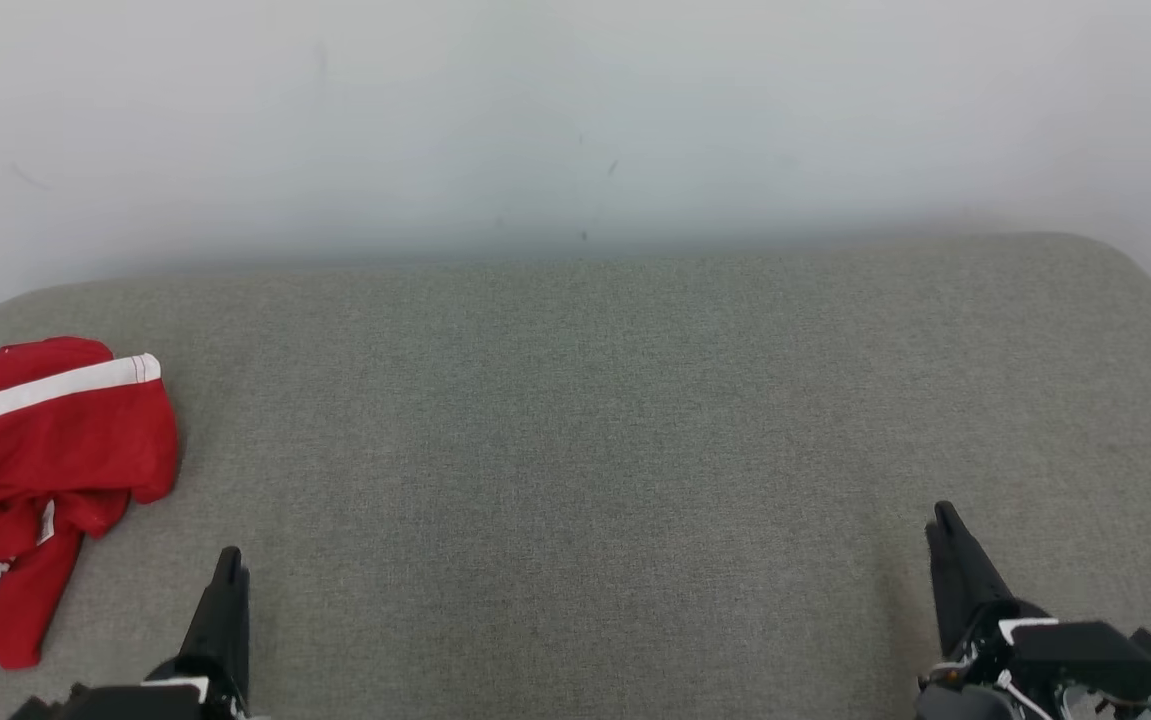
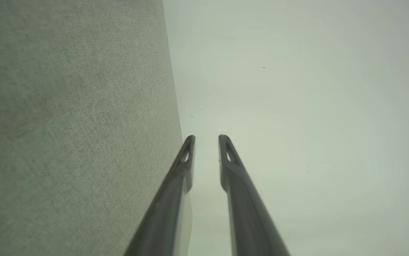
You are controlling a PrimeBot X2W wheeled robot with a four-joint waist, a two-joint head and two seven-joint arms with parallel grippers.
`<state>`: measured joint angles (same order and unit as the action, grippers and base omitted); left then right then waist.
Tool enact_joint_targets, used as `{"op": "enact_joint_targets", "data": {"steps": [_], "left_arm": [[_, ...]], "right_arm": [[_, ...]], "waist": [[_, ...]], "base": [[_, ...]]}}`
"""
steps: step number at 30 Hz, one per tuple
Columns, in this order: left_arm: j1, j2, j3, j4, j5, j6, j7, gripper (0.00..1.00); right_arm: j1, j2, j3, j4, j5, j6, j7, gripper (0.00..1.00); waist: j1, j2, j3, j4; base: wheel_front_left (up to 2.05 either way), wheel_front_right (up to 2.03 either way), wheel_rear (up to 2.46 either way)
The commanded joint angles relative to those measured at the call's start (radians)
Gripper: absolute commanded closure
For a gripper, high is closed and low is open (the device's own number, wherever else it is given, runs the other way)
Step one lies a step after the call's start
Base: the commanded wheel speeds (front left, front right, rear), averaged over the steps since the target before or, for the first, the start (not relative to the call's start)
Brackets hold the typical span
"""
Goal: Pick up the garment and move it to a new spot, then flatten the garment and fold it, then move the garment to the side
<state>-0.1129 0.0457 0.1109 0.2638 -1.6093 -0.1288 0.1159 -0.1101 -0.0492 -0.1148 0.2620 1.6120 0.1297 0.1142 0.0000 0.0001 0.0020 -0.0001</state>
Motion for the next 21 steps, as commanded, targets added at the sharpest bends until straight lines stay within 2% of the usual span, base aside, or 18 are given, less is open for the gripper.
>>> {"op": "enact_joint_targets", "data": {"steps": [1,9,21], "left_arm": [[0.001,0.000,0.000,0.001,0.000,0.000,0.000,0.00],[0.010,0.000,-0.017,0.015,0.040,0.000,-0.036,0.00],[0.012,0.000,-0.025,0.020,0.265,-0.001,-0.092,0.00]], "right_arm": [[0.001,0.000,0.000,0.002,0.000,0.000,0.000,0.00],[0.008,-0.010,0.027,0.001,-0.032,-0.001,-0.030,0.00],[-0.007,-0.040,0.067,0.020,-0.208,0.000,-0.092,0.00]], "waist": [[0.0000,-0.0001,0.000,0.000],[0.0000,-0.0001,0.001,0.000],[0.0000,-0.0001,0.004,0.000]], "base": [[0.00,0.00,0.00],[0.00,0.00,0.00],[0.00,0.00,0.00]]}}
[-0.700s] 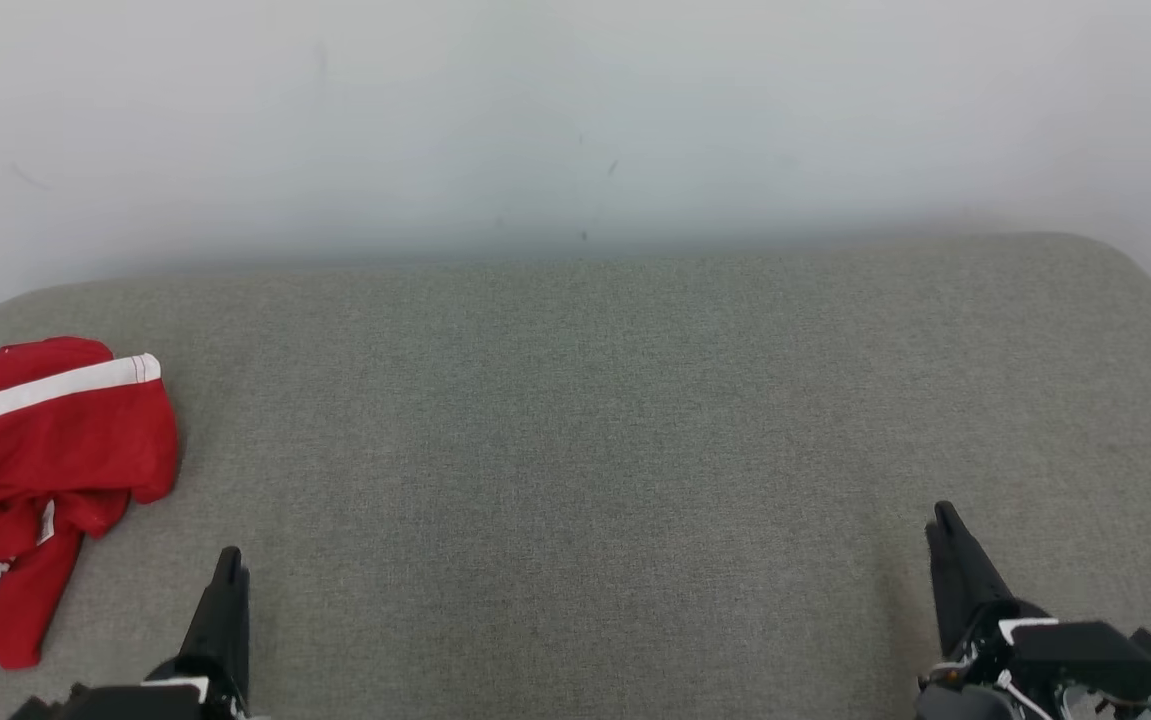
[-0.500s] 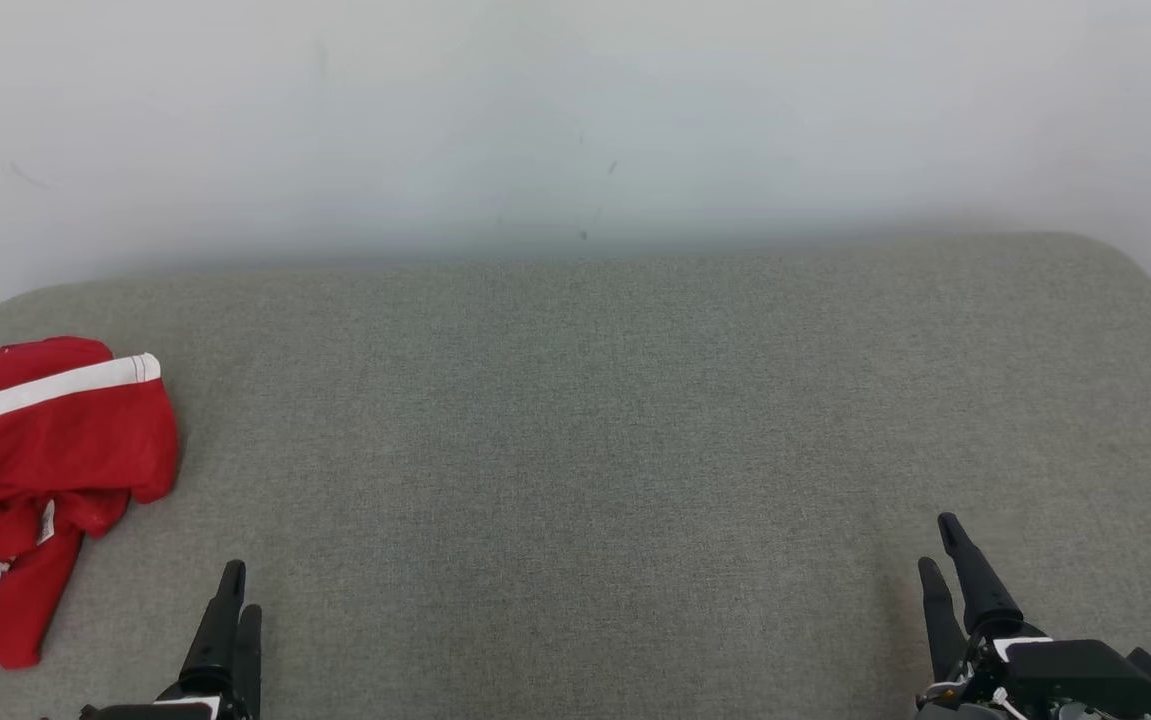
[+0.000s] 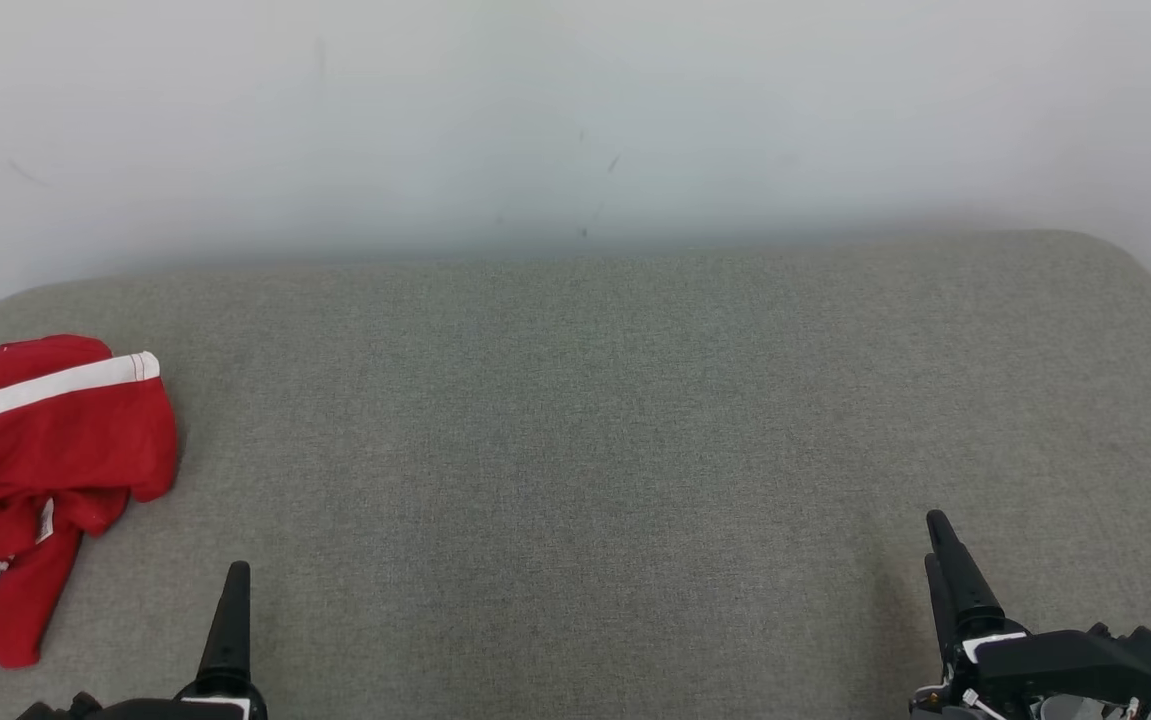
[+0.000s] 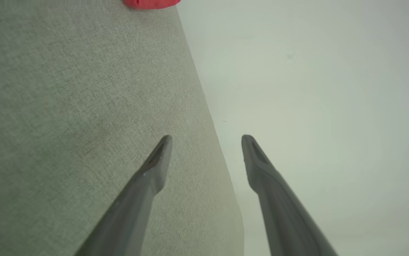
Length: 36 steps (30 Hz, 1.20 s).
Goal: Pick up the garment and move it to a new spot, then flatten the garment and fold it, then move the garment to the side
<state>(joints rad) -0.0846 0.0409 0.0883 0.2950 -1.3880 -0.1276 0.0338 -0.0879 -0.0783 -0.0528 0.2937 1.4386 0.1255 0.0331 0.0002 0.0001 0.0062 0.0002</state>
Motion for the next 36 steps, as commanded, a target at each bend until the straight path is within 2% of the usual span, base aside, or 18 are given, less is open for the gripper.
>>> {"op": "enact_joint_targets", "data": {"steps": [1,18,36], "left_arm": [[-0.016,0.005,-0.004,-0.010,0.070,-0.002,-0.015,0.00],[-0.001,0.007,-0.024,-0.004,0.405,0.008,-0.082,0.00],[0.011,0.008,-0.039,0.023,0.651,0.022,-0.142,0.00]], "right_arm": [[-0.030,-0.012,0.007,-0.010,-0.056,0.004,-0.015,0.00],[-0.036,-0.022,0.034,0.010,-0.368,0.005,-0.082,0.00],[-0.041,-0.028,0.057,0.055,-0.606,0.006,-0.142,0.00]], "waist": [[-0.0001,-0.0001,0.000,0.000],[-0.0001,-0.0001,-0.001,0.000],[-0.0001,-0.0001,-0.001,0.001]], "base": [[0.00,0.00,0.00],[0.00,0.00,0.00],[0.00,0.00,0.00]]}}
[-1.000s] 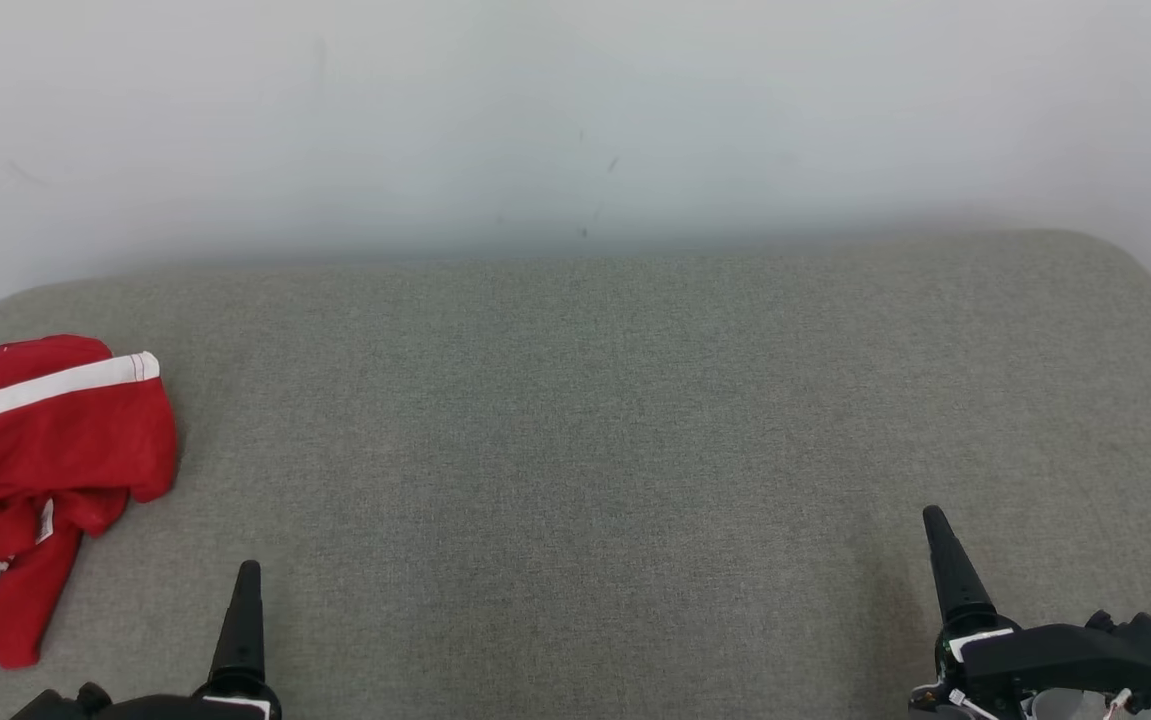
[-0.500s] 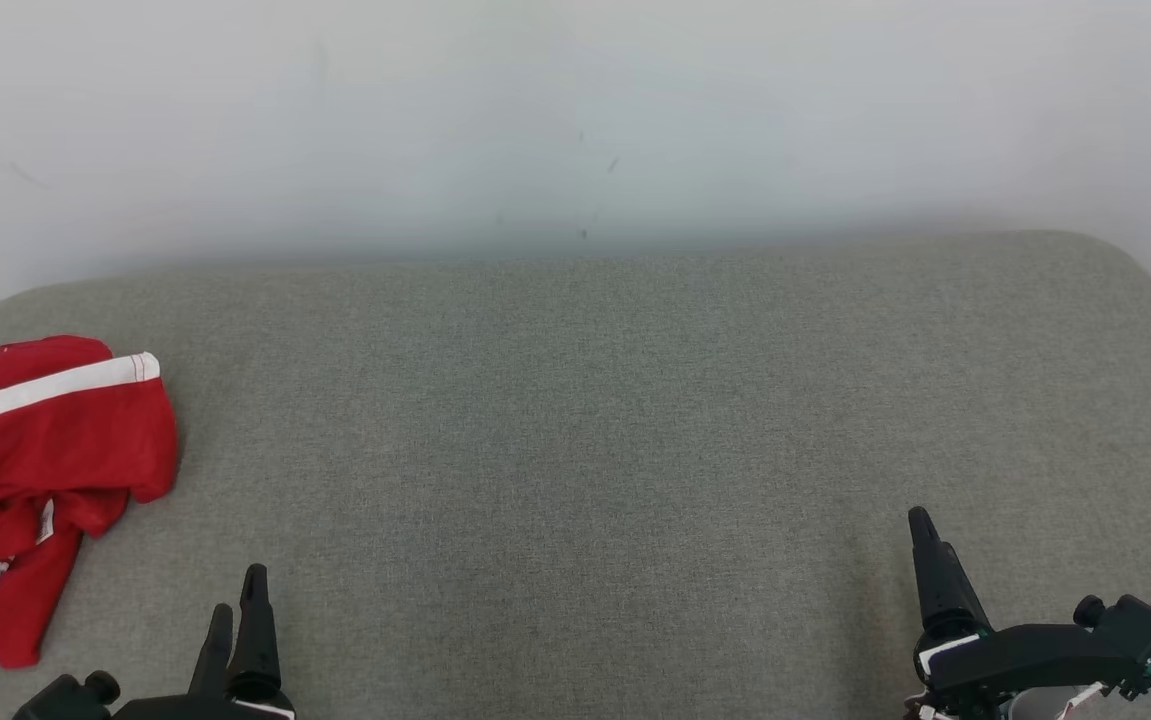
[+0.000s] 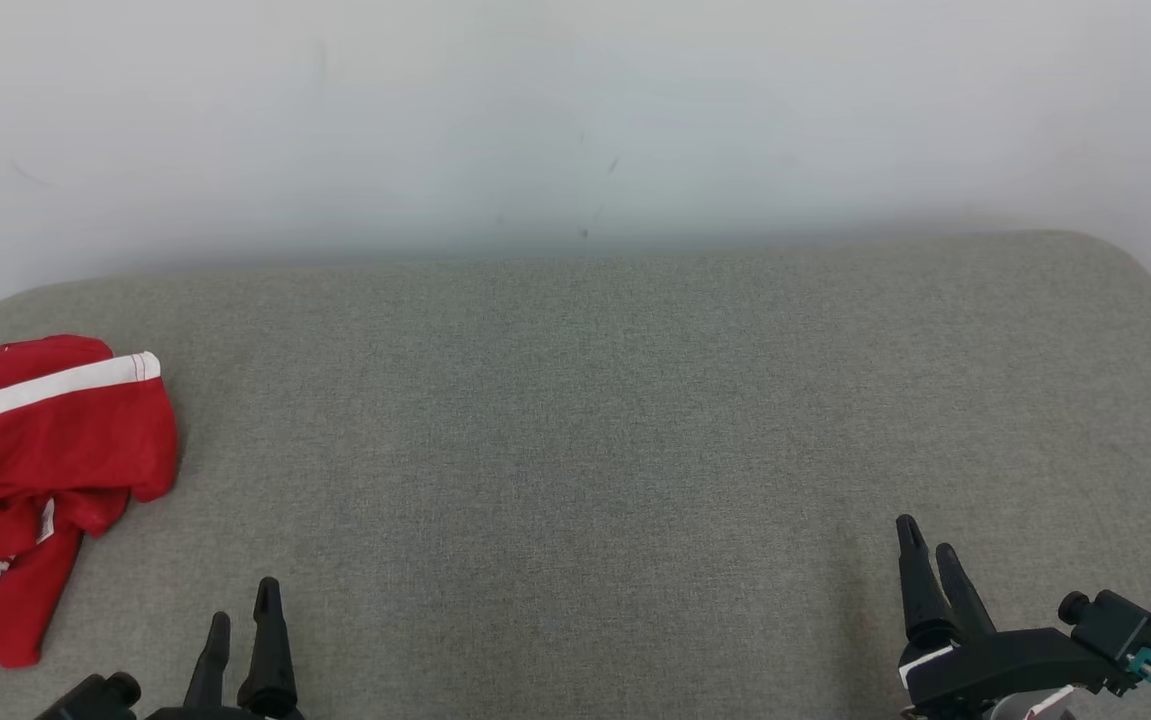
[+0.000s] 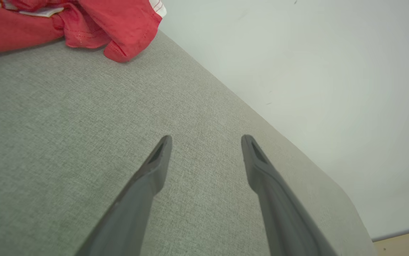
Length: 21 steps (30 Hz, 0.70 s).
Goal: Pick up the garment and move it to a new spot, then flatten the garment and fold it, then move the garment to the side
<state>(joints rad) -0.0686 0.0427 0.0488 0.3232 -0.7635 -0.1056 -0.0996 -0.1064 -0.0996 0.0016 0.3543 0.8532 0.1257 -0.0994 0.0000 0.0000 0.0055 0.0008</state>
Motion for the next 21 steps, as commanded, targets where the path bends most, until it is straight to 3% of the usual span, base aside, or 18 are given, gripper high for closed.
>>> {"op": "enact_joint_targets", "data": {"steps": [1,21], "left_arm": [[-0.004,0.007,0.000,-0.005,0.038,0.001,-0.011,0.00],[0.012,0.008,-0.011,-0.022,0.267,0.025,-0.063,0.00]], "right_arm": [[-0.023,-0.008,0.002,-0.004,-0.030,0.006,-0.012,0.00],[-0.024,-0.012,0.013,0.024,-0.241,0.006,-0.064,0.00]], "waist": [[0.0000,0.0000,0.000,0.000],[0.0000,0.0000,0.002,-0.003]], "base": [[0.00,0.00,0.00],[0.00,0.00,0.00]]}}
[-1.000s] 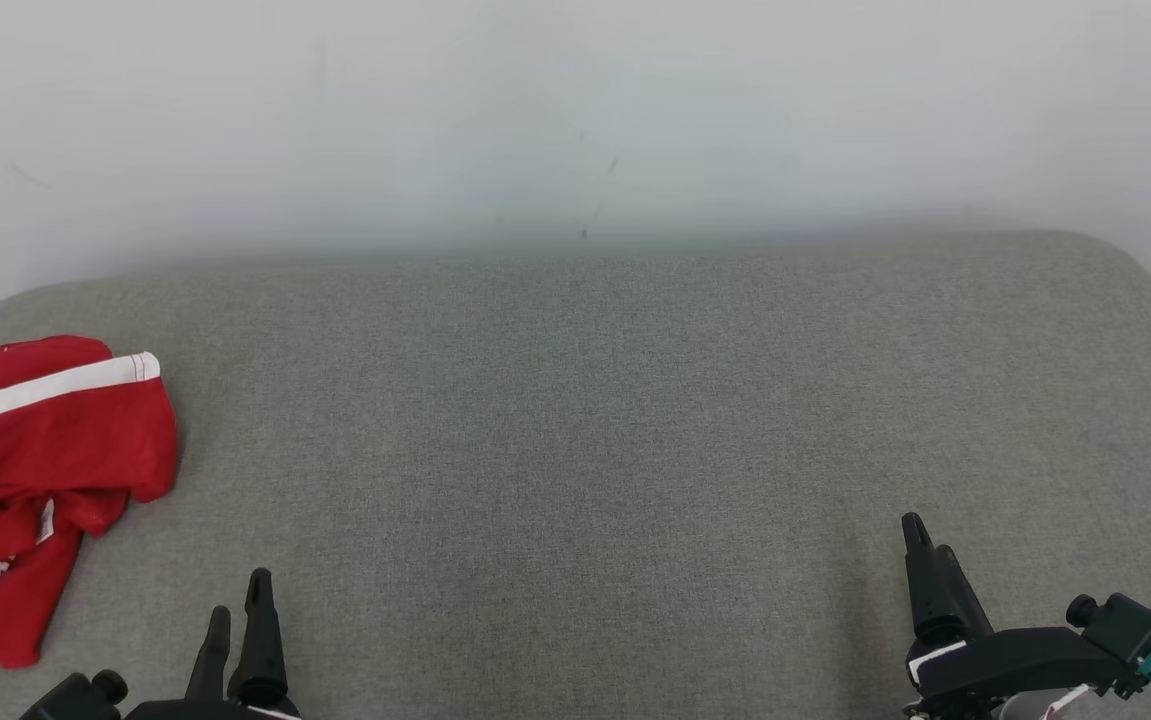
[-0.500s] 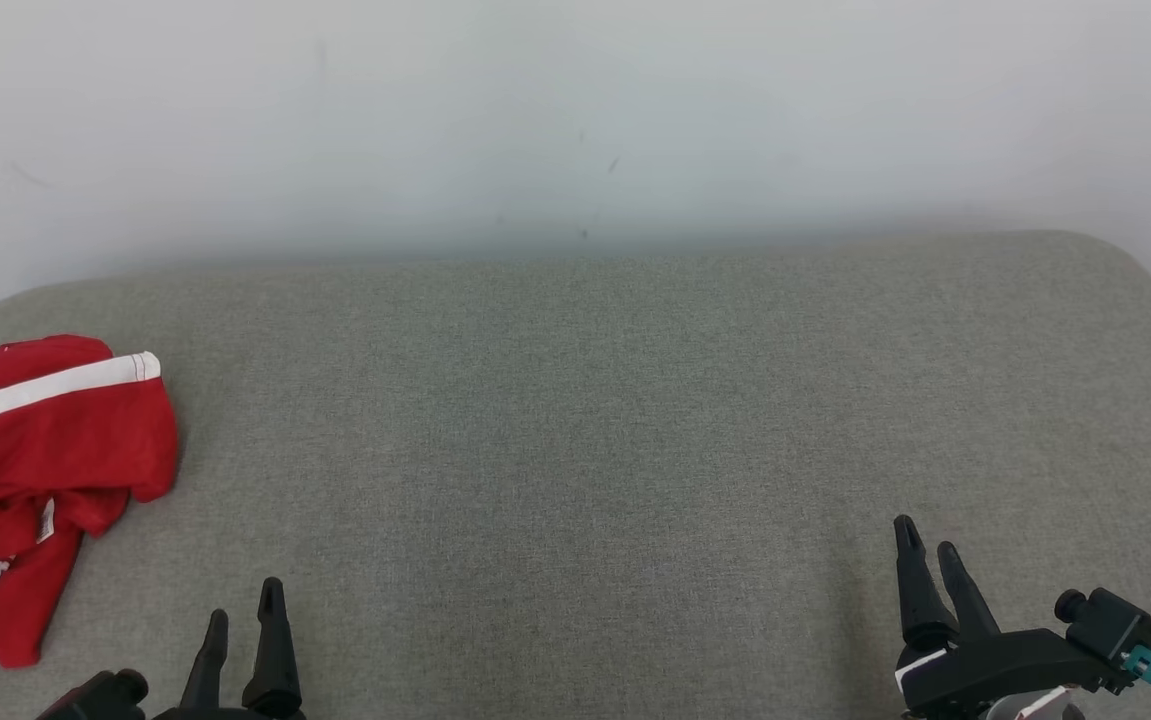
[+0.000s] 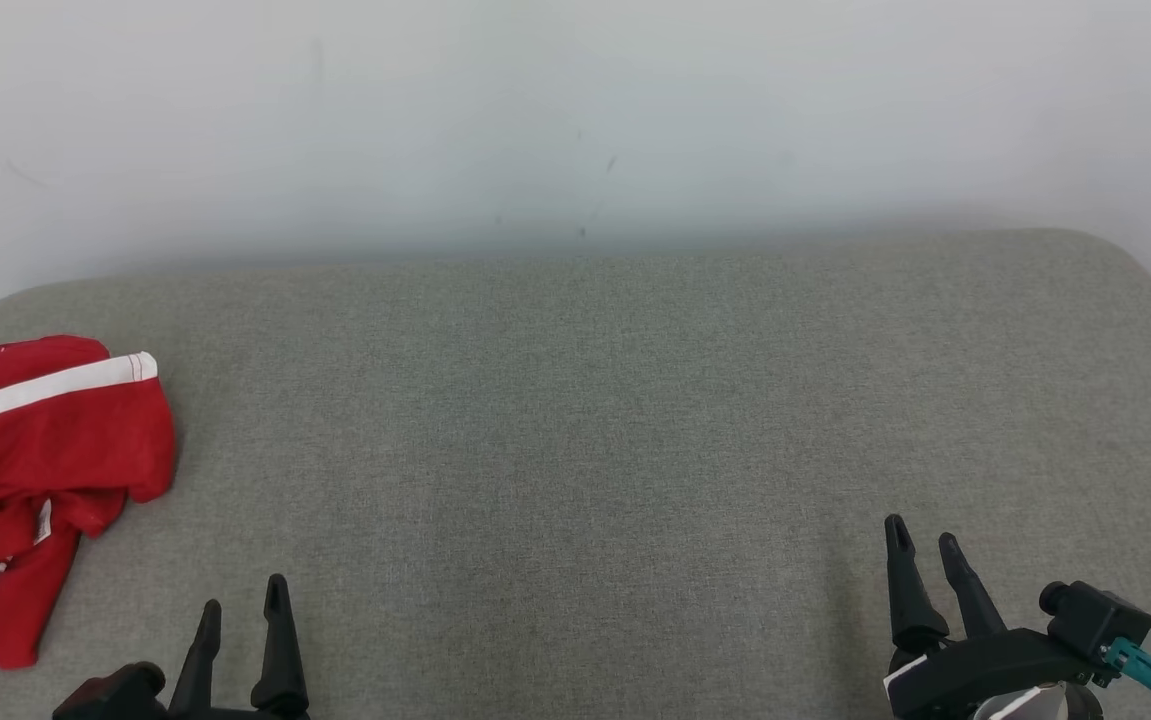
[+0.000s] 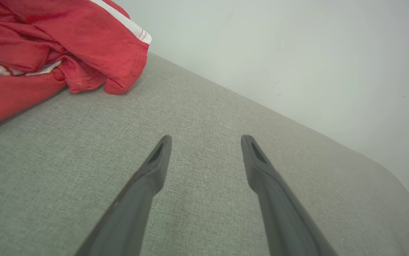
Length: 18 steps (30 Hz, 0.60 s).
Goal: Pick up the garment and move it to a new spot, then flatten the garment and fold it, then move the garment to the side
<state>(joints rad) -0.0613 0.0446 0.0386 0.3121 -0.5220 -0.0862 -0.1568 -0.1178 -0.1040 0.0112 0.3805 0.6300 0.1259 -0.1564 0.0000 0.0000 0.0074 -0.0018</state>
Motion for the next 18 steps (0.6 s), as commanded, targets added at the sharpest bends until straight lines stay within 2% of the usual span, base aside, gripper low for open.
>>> {"op": "enact_joint_targets", "data": {"steps": [1,18], "left_arm": [[0.006,0.006,-0.002,-0.012,0.037,0.006,-0.009,0.00],[0.015,0.007,-0.016,0.005,0.202,0.024,-0.049,0.00]], "right_arm": [[-0.013,-0.008,0.004,0.000,-0.028,0.006,-0.009,0.00],[-0.026,-0.006,0.003,0.044,-0.192,0.006,-0.050,0.00]], "waist": [[0.0000,0.0000,0.000,-0.001],[0.0000,0.0000,0.008,-0.003]], "base": [[0.00,0.00,0.00],[0.00,0.00,0.00]]}}
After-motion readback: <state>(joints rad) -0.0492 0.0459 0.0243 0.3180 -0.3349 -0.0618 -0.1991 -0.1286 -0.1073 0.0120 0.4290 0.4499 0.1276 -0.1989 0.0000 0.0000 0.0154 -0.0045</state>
